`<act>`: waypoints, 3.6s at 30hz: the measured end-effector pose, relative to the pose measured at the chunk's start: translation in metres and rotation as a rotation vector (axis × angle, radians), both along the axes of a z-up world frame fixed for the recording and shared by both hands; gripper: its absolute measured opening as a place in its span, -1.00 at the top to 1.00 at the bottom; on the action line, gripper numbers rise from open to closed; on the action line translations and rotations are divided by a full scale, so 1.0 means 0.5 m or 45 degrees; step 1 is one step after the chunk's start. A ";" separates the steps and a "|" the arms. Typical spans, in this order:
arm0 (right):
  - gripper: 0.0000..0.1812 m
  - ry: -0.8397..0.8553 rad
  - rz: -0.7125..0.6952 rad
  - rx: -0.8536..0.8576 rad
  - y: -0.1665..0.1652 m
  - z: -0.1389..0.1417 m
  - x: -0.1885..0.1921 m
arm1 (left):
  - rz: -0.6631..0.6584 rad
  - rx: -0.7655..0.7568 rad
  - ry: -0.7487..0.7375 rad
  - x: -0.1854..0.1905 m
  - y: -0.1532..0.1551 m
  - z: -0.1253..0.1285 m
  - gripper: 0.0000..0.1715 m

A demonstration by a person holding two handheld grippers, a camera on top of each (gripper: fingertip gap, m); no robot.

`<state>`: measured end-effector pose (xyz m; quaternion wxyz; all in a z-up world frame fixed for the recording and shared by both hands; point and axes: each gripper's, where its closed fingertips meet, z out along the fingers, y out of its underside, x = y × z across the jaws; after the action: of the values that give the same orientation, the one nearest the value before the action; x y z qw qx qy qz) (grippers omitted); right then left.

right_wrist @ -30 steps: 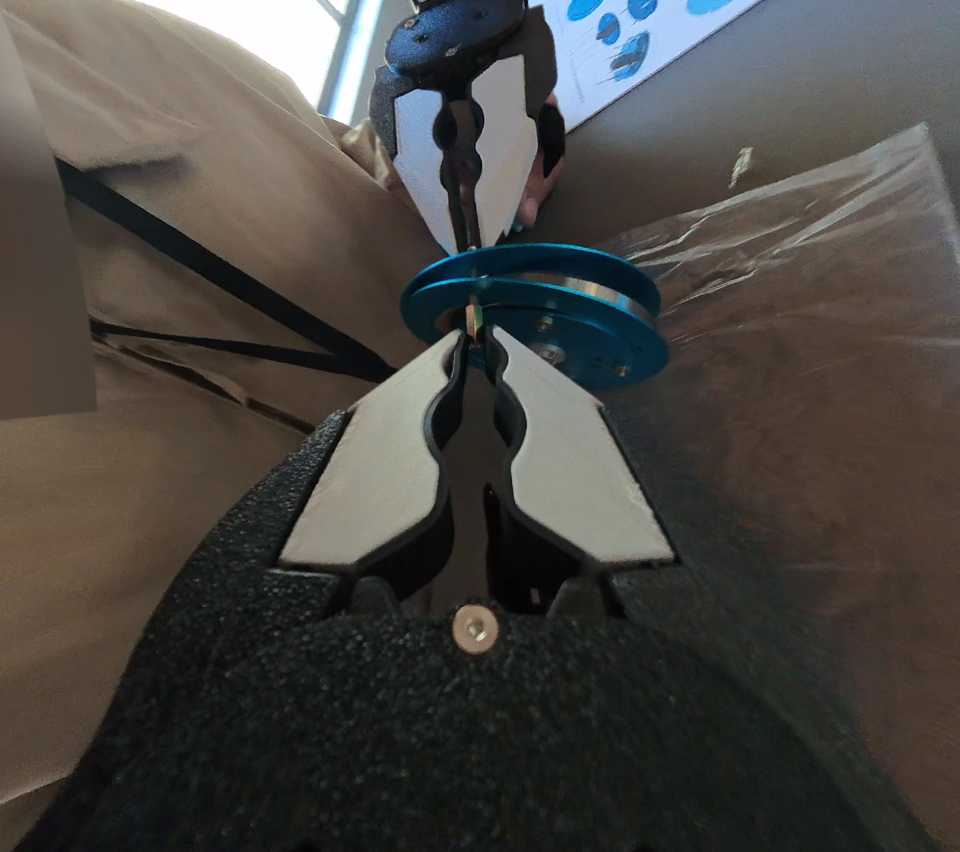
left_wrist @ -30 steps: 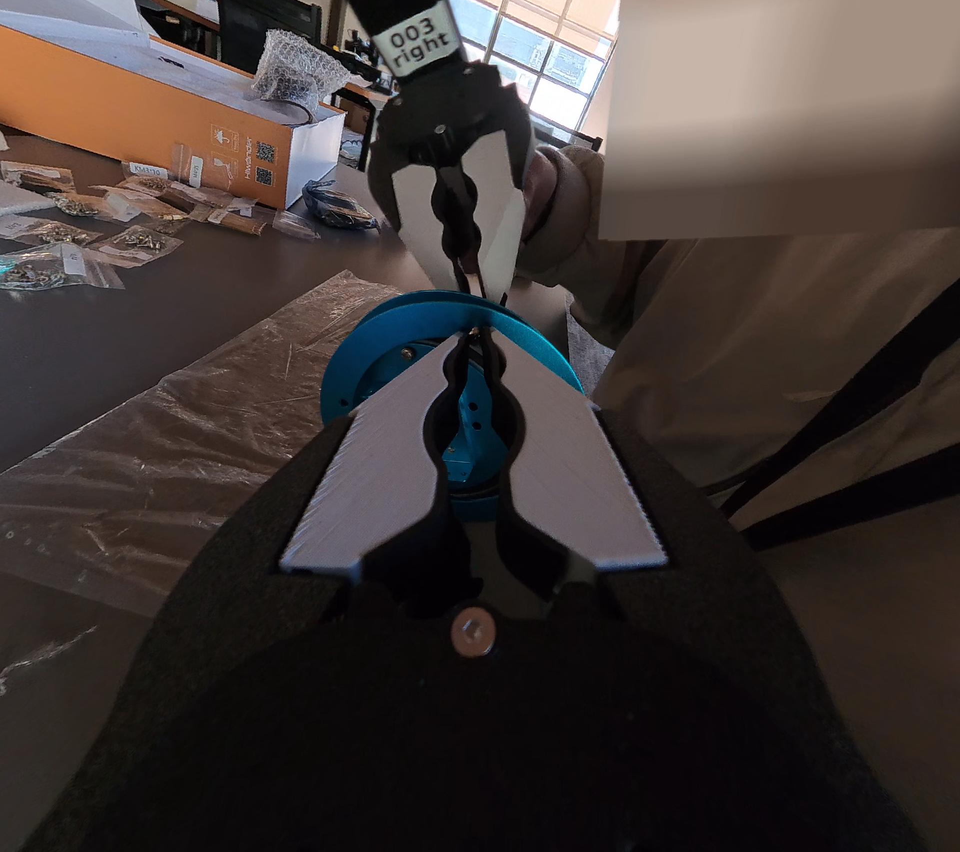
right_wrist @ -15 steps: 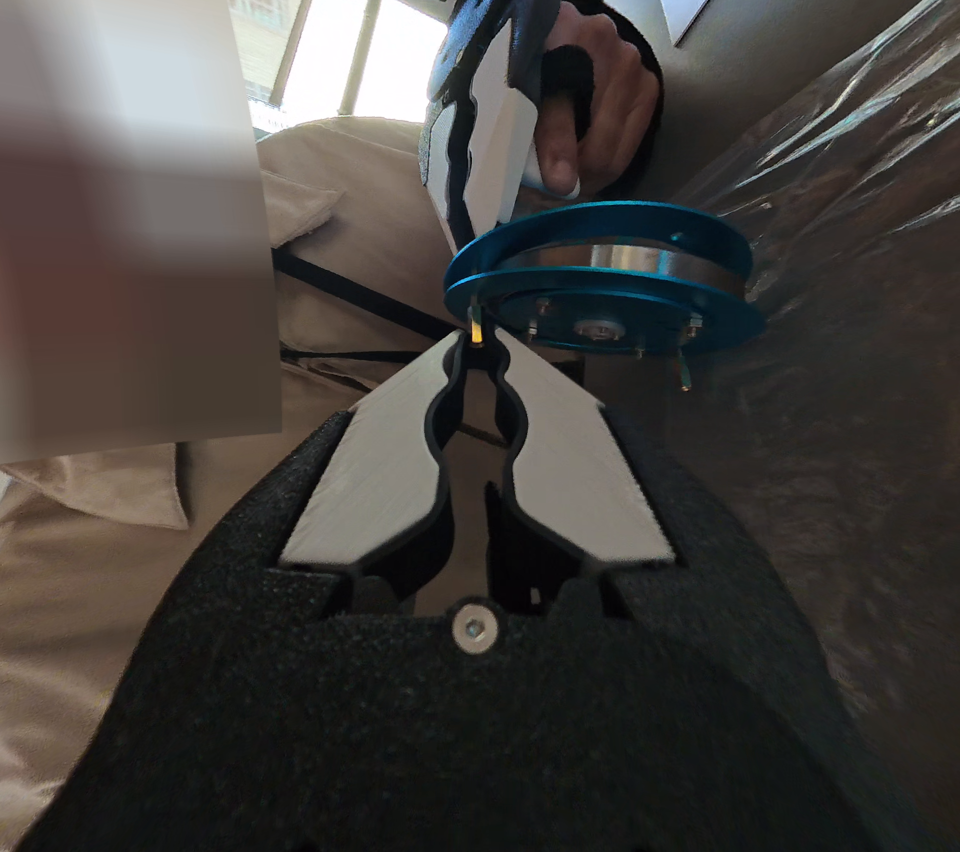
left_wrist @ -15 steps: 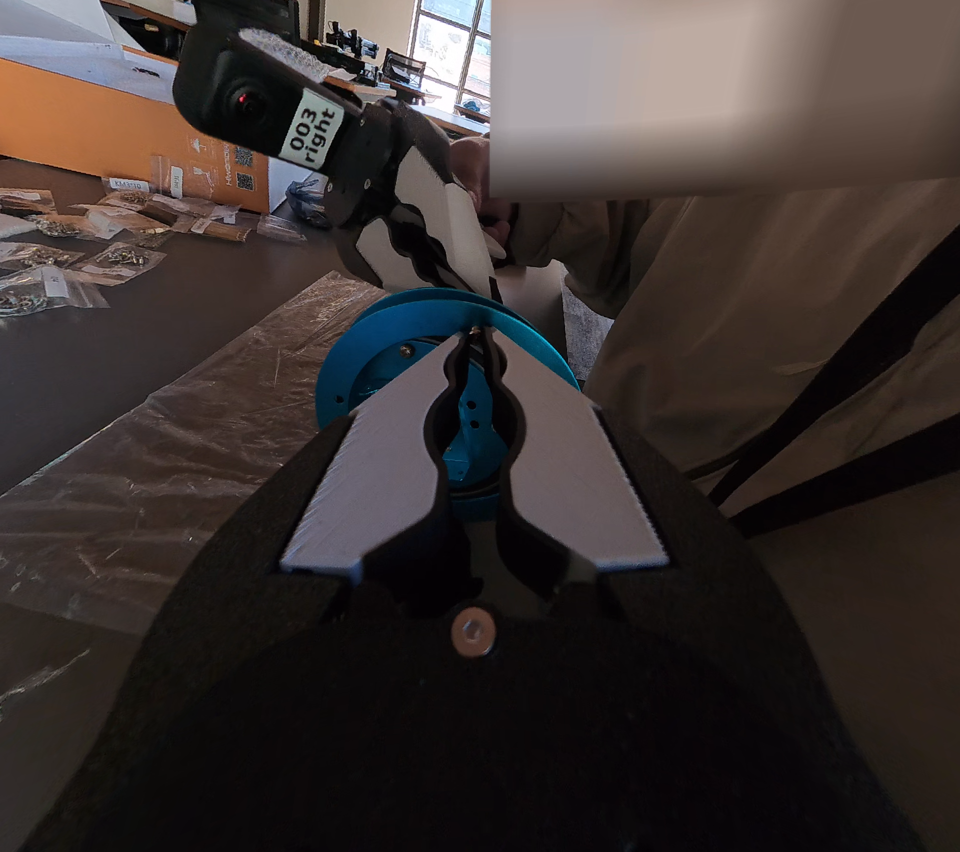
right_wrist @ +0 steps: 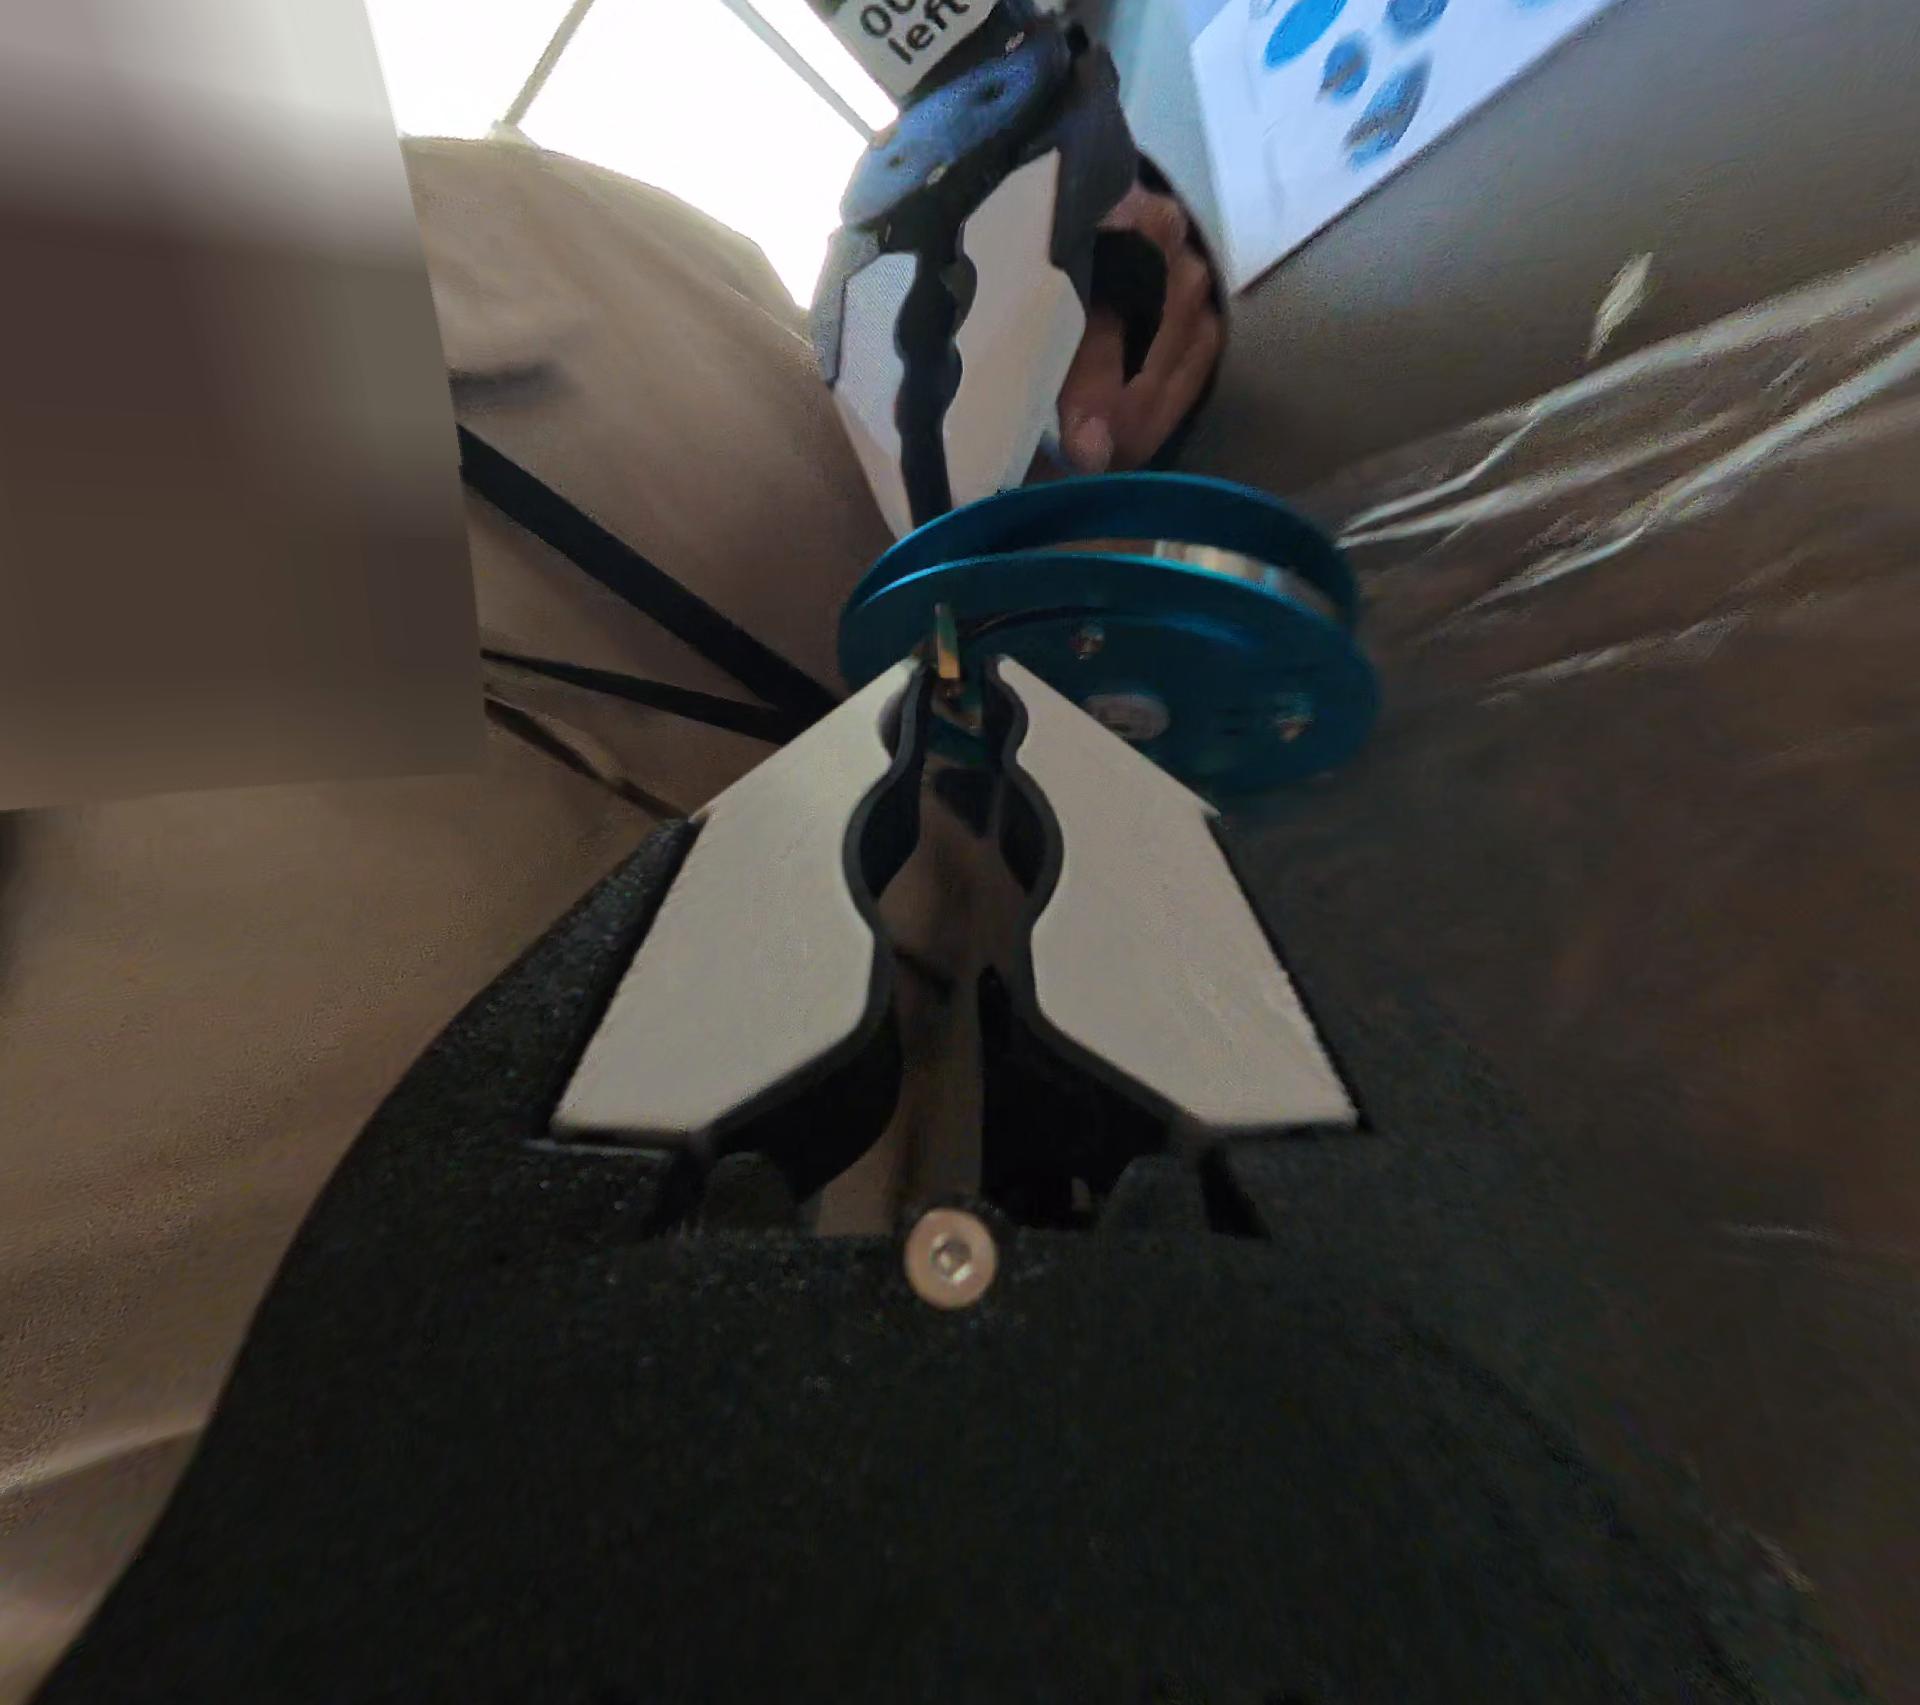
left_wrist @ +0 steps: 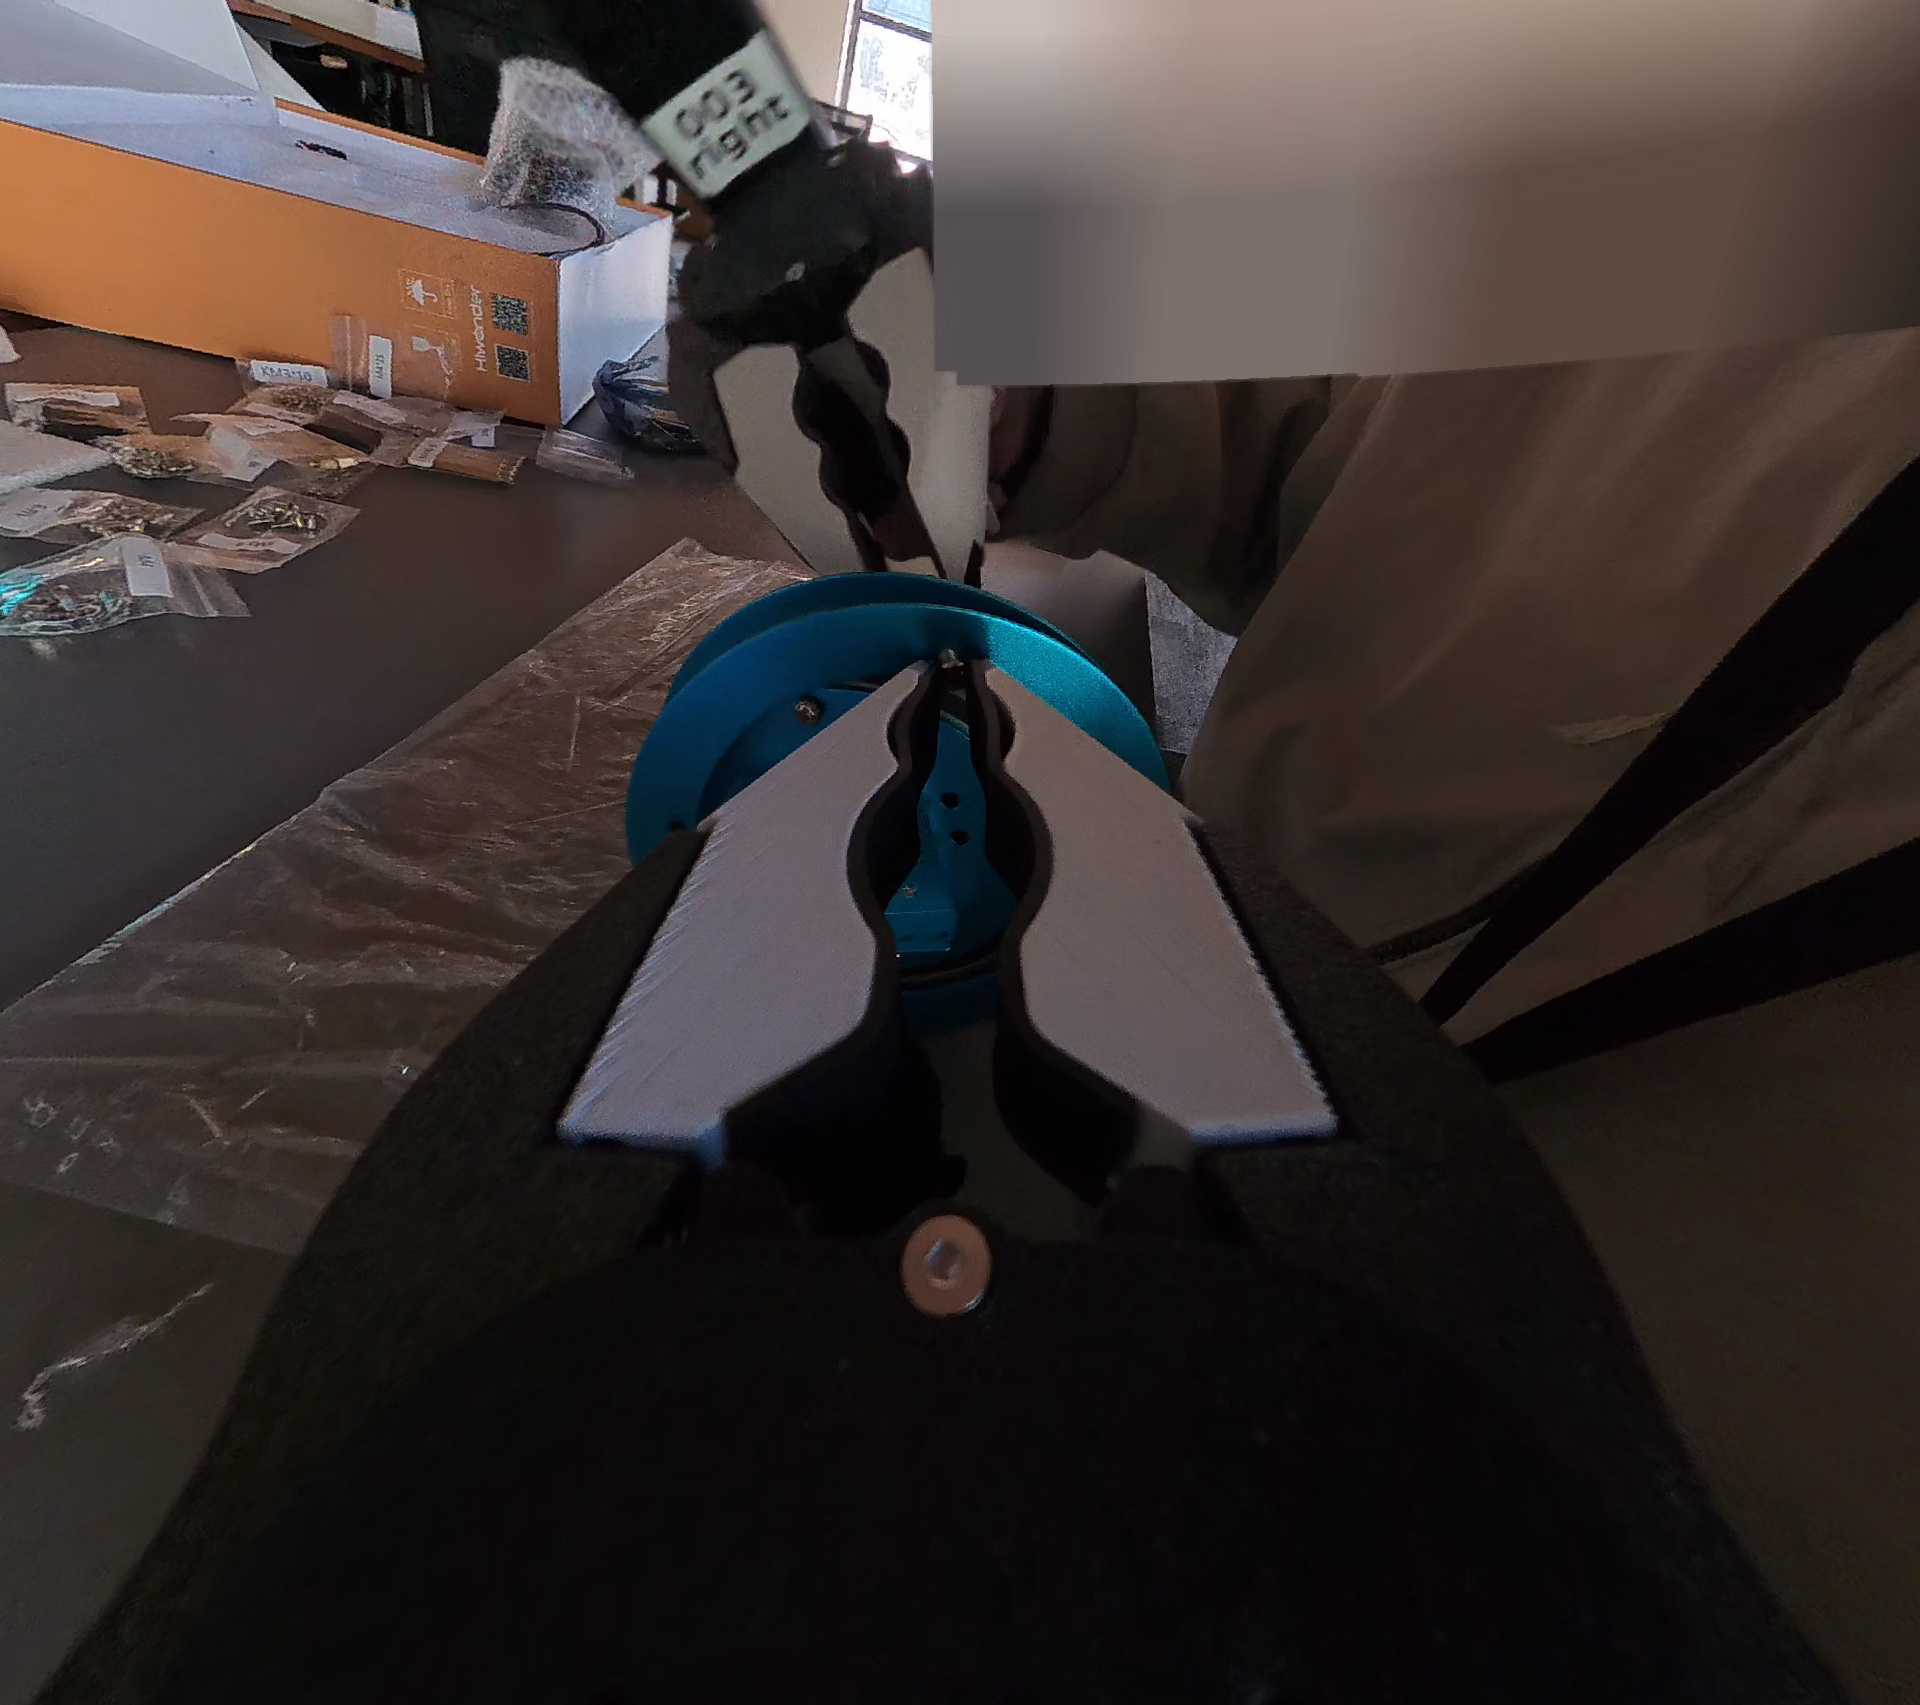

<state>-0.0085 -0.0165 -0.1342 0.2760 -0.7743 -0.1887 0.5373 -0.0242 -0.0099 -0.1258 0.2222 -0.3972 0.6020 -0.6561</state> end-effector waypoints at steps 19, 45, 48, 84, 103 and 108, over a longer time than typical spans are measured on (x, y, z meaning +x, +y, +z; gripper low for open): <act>0.95 -1.528 -0.148 1.547 0.037 -0.003 0.008 | -0.019 -0.324 0.218 0.006 0.015 -0.005 0.97; 0.95 -1.956 -0.393 1.418 0.080 -0.011 0.037 | 0.589 1.784 -0.061 0.028 0.092 -0.024 0.77; 0.95 -1.936 -0.423 1.409 0.083 -0.012 0.033 | 0.589 1.912 -0.151 0.040 0.089 -0.019 0.75; 0.95 0.262 0.011 -0.852 0.000 -0.002 -0.021 | 0.603 2.189 -0.575 0.070 0.048 -0.013 0.98; 0.95 -1.698 -0.113 0.757 0.055 -0.029 0.052 | -0.274 0.842 0.552 0.051 0.042 -0.029 0.97; 0.95 -2.050 -0.172 1.199 0.062 -0.018 0.062 | -0.347 0.367 0.748 0.049 0.033 -0.026 0.97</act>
<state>0.0225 0.0147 -0.1432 0.3780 -0.7312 -0.4759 -0.3099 0.0004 0.0066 -0.1385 0.0038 -0.4496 0.7740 -0.4458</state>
